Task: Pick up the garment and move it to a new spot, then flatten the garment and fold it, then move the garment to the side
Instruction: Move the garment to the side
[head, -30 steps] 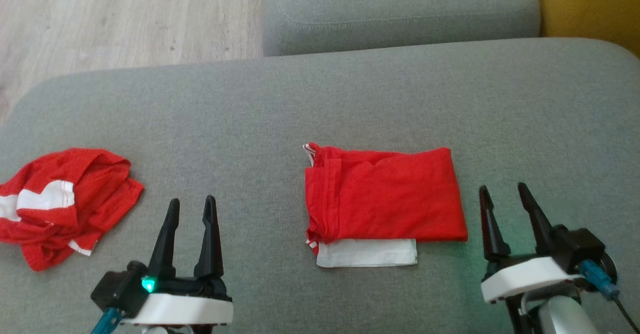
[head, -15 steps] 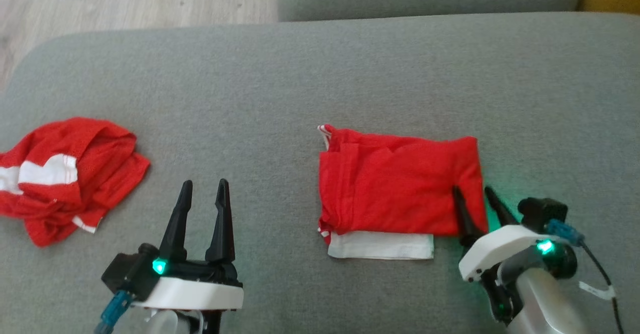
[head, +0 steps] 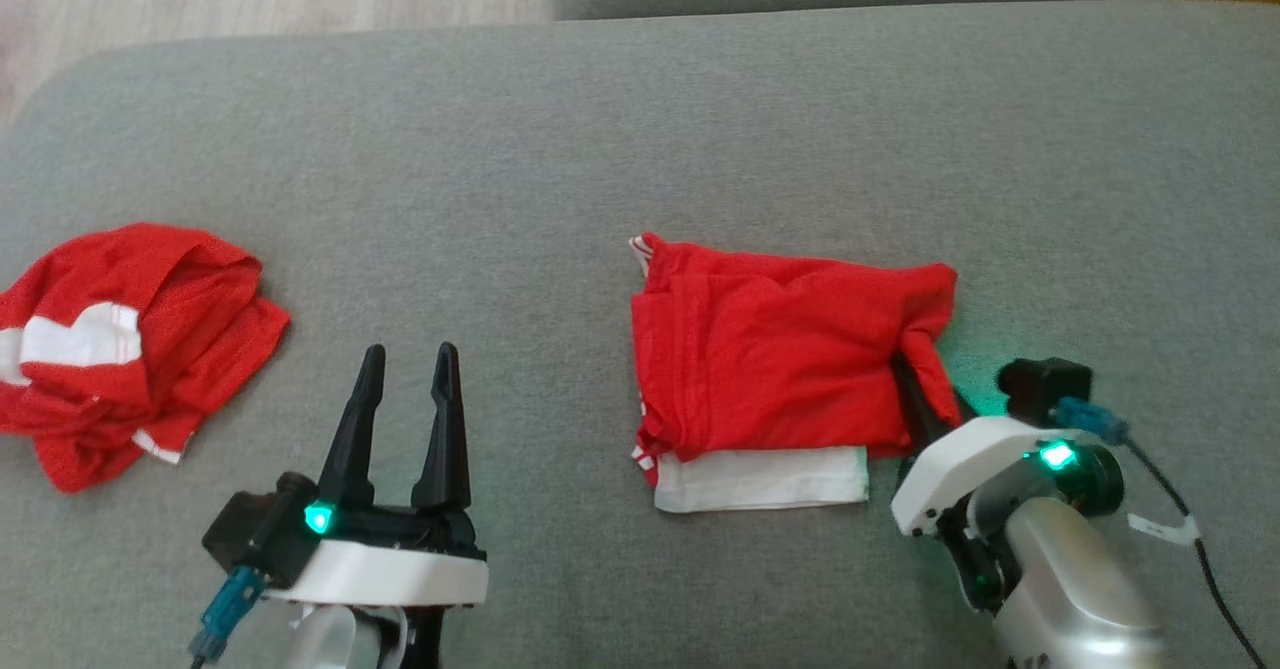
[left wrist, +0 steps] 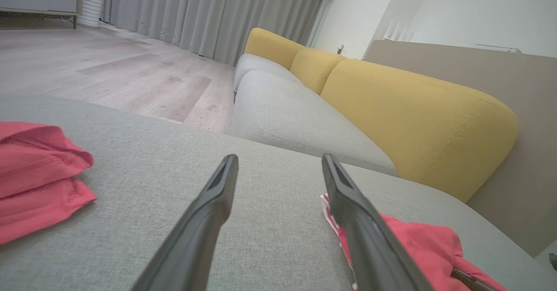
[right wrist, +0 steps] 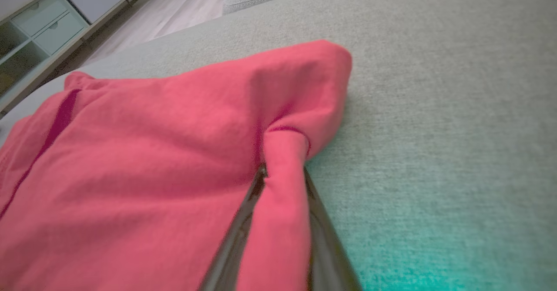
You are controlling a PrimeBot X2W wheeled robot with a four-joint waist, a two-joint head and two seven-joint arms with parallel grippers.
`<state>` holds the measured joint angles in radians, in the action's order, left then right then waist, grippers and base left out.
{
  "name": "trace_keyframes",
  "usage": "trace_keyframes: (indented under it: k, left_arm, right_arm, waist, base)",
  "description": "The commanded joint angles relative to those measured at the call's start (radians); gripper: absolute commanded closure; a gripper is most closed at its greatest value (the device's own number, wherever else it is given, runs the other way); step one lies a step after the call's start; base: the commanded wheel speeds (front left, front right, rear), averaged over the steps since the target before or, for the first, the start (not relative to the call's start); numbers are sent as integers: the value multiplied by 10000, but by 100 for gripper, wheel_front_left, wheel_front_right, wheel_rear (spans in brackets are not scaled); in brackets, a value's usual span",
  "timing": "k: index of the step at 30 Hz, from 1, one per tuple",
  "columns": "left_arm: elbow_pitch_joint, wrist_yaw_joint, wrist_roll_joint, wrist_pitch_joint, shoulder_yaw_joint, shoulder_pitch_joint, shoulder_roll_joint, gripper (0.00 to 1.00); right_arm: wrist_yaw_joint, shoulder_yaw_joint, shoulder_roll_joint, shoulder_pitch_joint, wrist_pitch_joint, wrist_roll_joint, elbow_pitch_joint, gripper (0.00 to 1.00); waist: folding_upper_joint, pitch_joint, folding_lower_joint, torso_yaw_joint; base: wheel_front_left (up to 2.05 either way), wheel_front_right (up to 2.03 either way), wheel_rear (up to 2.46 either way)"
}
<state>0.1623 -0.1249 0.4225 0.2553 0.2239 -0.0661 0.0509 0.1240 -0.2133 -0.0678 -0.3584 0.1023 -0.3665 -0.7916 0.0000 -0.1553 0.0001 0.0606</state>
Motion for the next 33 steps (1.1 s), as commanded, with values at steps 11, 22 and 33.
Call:
trace_keyframes:
  k: [11, 22, 33]
  left_arm:
    - [-486, -58, -7, 65, 161, -568, -7, 0]
    - [-728, -58, -120, 65, 587, -1286, -7, 0]
    - [-677, -58, -453, 65, 344, -1642, 26, 0]
  right_arm:
    - [67, -1561, -1745, -916, 658, 933, 655, 100]
    - [67, -1734, -4807, -2324, 193, 367, 646, 100]
    - [67, -1176, -6234, -3740, 514, 533, -1697, 100]
  waist:
    - [0, 99, -1, -1170]
    - [0, -880, -1, -1530]
    - [0, -1865, -1, -986]
  base:
    - [0, 0, 0]
    - [0, 0, 0]
    - [0, 0, 0]
